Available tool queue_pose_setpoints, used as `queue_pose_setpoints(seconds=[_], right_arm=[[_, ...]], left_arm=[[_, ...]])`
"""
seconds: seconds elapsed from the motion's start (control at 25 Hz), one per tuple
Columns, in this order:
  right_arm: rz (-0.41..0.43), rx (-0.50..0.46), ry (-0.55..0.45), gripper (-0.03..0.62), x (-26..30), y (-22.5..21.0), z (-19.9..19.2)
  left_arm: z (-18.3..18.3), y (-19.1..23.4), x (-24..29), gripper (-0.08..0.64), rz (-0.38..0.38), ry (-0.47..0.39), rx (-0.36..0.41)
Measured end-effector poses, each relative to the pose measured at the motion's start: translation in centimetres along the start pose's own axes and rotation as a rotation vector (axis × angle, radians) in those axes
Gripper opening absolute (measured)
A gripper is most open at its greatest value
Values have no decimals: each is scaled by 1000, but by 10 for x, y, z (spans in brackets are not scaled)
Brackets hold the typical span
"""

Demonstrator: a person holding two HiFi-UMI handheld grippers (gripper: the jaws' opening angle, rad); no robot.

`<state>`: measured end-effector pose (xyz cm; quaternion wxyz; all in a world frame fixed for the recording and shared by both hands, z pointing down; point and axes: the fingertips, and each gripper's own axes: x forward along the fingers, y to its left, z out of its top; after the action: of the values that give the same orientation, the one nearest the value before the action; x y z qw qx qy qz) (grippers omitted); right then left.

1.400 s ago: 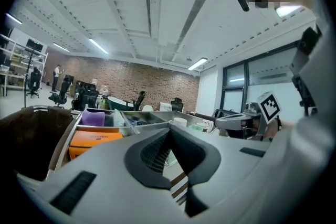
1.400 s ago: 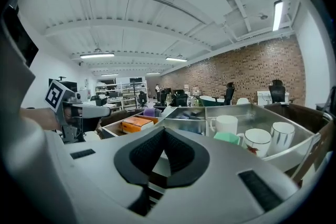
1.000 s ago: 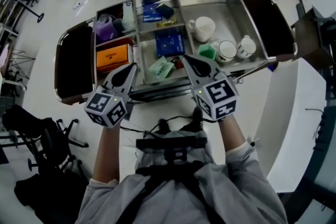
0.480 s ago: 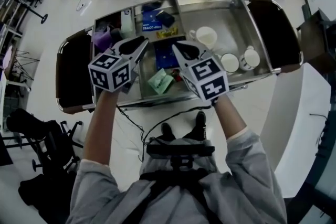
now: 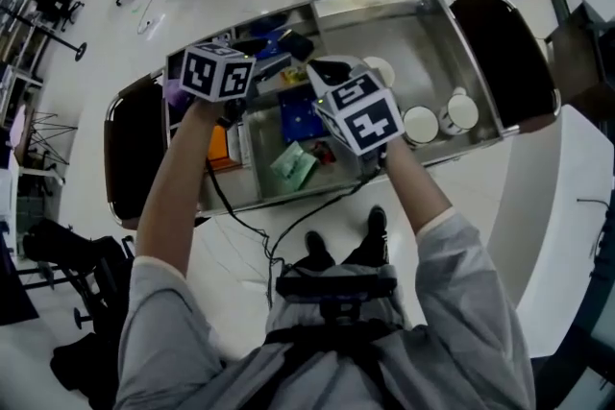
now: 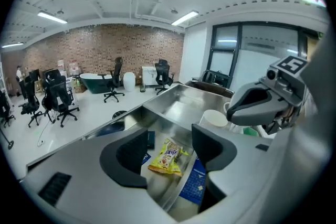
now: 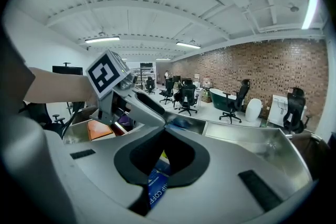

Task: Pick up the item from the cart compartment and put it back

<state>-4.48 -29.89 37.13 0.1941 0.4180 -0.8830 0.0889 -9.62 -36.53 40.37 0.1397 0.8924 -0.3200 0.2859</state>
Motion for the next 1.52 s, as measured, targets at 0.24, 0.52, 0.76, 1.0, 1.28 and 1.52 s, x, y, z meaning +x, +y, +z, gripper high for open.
queue_pose_setpoints(seconds=[0.24, 0.52, 0.76, 1.0, 1.28, 1.52], right_arm=[[-8, 19, 25, 9, 14, -13, 2], [-22, 41, 27, 9, 21, -29, -1], [-35, 55, 15, 9, 21, -40, 0], [-20, 69, 5, 9, 19, -39, 1], [-13, 69, 0, 9, 17, -38, 3], [-14, 72, 7, 9, 17, -41, 0]], left_arm=[[-10, 23, 44, 366, -36, 145, 25], [-27, 41, 90, 415, -65, 285, 26], [-40, 54, 117, 416, -51, 366, 31], [-51, 62, 135, 416, -41, 409, 43], [-58, 71, 143, 416, 4, 438, 41], [-62, 74, 148, 353, 22, 446, 50]])
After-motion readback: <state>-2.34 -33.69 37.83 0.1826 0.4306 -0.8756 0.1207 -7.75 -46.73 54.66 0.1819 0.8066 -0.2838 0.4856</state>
